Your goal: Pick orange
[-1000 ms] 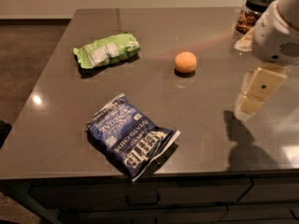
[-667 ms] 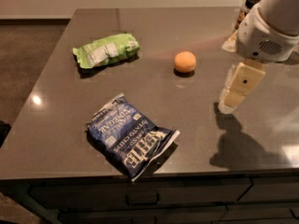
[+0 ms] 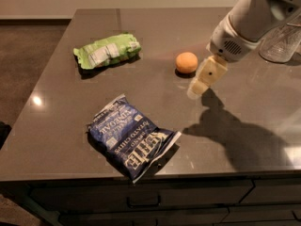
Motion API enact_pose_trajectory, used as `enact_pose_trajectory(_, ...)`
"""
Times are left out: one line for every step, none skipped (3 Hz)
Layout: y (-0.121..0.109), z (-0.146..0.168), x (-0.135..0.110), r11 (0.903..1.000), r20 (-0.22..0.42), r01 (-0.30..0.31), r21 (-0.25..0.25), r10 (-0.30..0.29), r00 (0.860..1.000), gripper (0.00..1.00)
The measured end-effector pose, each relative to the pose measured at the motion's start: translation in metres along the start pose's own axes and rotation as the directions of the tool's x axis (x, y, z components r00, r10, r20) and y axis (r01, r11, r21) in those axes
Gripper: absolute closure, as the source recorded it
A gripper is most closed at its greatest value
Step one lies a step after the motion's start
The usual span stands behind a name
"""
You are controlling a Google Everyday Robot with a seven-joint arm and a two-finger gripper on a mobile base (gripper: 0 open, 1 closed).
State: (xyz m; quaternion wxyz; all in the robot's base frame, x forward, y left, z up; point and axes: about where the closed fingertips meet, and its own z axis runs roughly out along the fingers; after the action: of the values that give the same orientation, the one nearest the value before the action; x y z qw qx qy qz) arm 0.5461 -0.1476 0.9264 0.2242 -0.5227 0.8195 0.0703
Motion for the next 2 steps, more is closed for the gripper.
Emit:
enact_pose_trajectory(-0.017,0.019,-0.014,0.9975,0.058,-0.071,0.011,0.070,0.996,0.00)
enact_pose_trajectory(-0.043,0.048,-0.036,0.9897,0.134,-0.140,0.029,0.135,0.982,0.00)
